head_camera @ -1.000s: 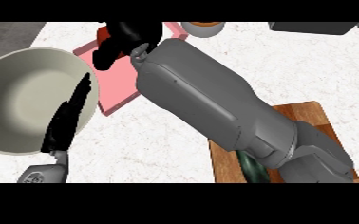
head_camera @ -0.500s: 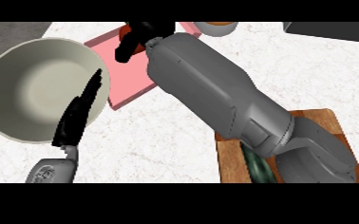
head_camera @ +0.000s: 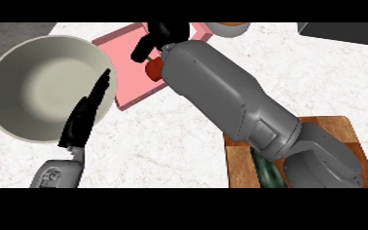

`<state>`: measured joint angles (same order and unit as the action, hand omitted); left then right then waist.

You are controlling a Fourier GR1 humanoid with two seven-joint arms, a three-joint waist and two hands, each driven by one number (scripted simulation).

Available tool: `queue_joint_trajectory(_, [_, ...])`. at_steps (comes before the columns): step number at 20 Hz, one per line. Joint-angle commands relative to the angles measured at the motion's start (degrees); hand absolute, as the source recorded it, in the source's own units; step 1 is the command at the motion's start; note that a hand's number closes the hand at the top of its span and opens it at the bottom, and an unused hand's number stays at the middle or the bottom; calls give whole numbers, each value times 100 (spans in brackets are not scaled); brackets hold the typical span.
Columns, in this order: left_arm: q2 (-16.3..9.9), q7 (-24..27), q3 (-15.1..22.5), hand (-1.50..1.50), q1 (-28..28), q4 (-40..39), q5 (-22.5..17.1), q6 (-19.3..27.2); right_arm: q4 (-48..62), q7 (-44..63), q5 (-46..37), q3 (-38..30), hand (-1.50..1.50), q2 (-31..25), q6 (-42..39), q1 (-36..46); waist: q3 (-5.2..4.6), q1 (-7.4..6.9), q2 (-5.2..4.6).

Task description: Pick the bell pepper from the cutting board and place it in the cardboard box

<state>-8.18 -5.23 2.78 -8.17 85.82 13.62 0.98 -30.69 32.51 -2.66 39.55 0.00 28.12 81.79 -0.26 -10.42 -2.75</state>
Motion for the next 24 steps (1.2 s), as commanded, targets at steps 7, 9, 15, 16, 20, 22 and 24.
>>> queue_joint_trajectory(7, [7,3,-69,0,20,-125,12,51,-172,-1088,799,-893,-150,0,2050,-233,19,172,12])
queue_joint_trajectory(9, [-20,-60,-21,0,-17,87,32,21,-334,-1401,1066,-1169,-150,0,2346,-330,30,117,17])
queue_joint_trajectory(15, [-140,45,-408,0,228,-194,-47,169,70,-2179,1320,-1966,-150,0,2608,-214,21,627,130])
queue_joint_trajectory(16, [-59,63,-348,0,307,-66,-58,192,-15,-2282,1467,-1819,-150,0,2815,-458,20,570,149])
queue_joint_trajectory(20, [-389,-106,-731,0,546,298,-388,-49,-274,-2987,1618,-2456,-150,-500,2168,-986,31,867,233])
queue_joint_trajectory(22, [-288,-288,-643,0,257,100,-244,55,-356,-3561,1762,-2681,-150,-447,1877,-1424,32,928,223])
queue_joint_trajectory(24, [-505,-323,-844,0,363,281,-398,-106,-480,-3637,1774,-2734,-150,-742,1431,-1584,30,964,252])
